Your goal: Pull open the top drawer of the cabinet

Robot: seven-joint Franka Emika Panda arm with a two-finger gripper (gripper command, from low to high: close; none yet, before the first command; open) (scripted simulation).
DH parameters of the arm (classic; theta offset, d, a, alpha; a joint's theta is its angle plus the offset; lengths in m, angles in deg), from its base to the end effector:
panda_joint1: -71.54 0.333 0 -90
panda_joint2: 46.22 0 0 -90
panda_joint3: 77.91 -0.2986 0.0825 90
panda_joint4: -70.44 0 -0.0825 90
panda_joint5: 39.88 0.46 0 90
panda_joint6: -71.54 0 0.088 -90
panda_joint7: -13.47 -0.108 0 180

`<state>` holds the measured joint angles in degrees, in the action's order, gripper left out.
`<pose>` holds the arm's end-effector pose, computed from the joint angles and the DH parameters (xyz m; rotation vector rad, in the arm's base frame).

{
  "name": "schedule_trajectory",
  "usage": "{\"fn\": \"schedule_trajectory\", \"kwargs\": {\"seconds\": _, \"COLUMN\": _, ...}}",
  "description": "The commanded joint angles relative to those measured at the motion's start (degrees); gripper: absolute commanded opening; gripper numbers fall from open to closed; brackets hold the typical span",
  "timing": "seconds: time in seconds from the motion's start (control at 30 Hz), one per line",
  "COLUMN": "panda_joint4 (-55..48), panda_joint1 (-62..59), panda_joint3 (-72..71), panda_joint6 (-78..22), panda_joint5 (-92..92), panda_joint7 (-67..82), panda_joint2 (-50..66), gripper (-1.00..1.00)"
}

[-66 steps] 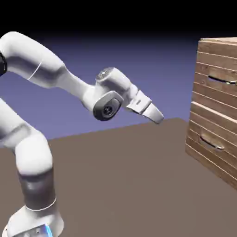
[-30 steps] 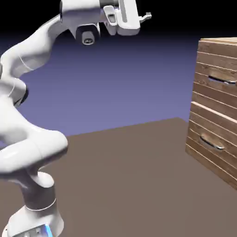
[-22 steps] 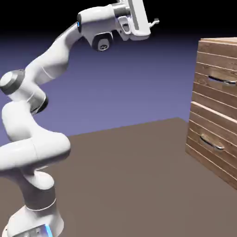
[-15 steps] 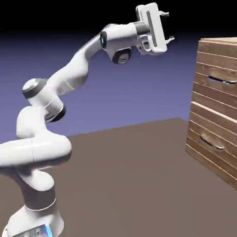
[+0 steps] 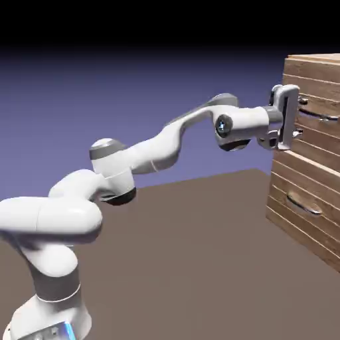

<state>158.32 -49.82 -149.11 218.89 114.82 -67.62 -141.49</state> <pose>0.7585 0.0154 0.5212 -0.6147 1.4827 -0.6137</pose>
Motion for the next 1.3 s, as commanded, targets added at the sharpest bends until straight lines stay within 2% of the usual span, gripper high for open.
{"fn": "schedule_trajectory", "kwargs": {"seconds": 0.0, "panda_joint4": -2.08, "panda_joint1": -1.29, "panda_joint3": 0.02, "panda_joint6": 0.76, "panda_joint5": -0.19, "panda_joint7": -0.46, "panda_joint2": 0.22, "gripper": 0.00}}
{"fn": "schedule_trajectory", "kwargs": {"seconds": 0.13, "panda_joint4": -8.84, "panda_joint1": -5.49, "panda_joint3": 0.10, "panda_joint6": 3.22, "panda_joint5": -0.83, "panda_joint7": -1.97, "panda_joint2": 0.95, "gripper": 0.00}}
{"fn": "schedule_trajectory", "kwargs": {"seconds": 0.17, "panda_joint4": -8.84, "panda_joint1": -5.49, "panda_joint3": 0.10, "panda_joint6": 3.22, "panda_joint5": -0.83, "panda_joint7": -1.97, "panda_joint2": 0.95, "gripper": -1.00}}
{"fn": "schedule_trajectory", "kwargs": {"seconds": 1.13, "panda_joint4": 48.95, "panda_joint1": 34.65, "panda_joint3": 1.14, "panda_joint6": -14.49, "panda_joint5": -3.26, "panda_joint7": 6.04, "panda_joint2": -5.64, "gripper": -1.00}}
{"fn": "schedule_trajectory", "kwargs": {"seconds": 1.17, "panda_joint4": 48.95, "panda_joint1": 34.65, "panda_joint3": 1.14, "panda_joint6": -14.49, "panda_joint5": -3.26, "panda_joint7": 6.04, "panda_joint2": -5.64, "gripper": 1.00}}
{"fn": "schedule_trajectory", "kwargs": {"seconds": 1.27, "panda_joint4": 53.10, "panda_joint1": 38.73, "panda_joint3": 1.58, "panda_joint6": -14.68, "panda_joint5": -4.65, "panda_joint7": 6.63, "panda_joint2": -5.69, "gripper": 1.00}}
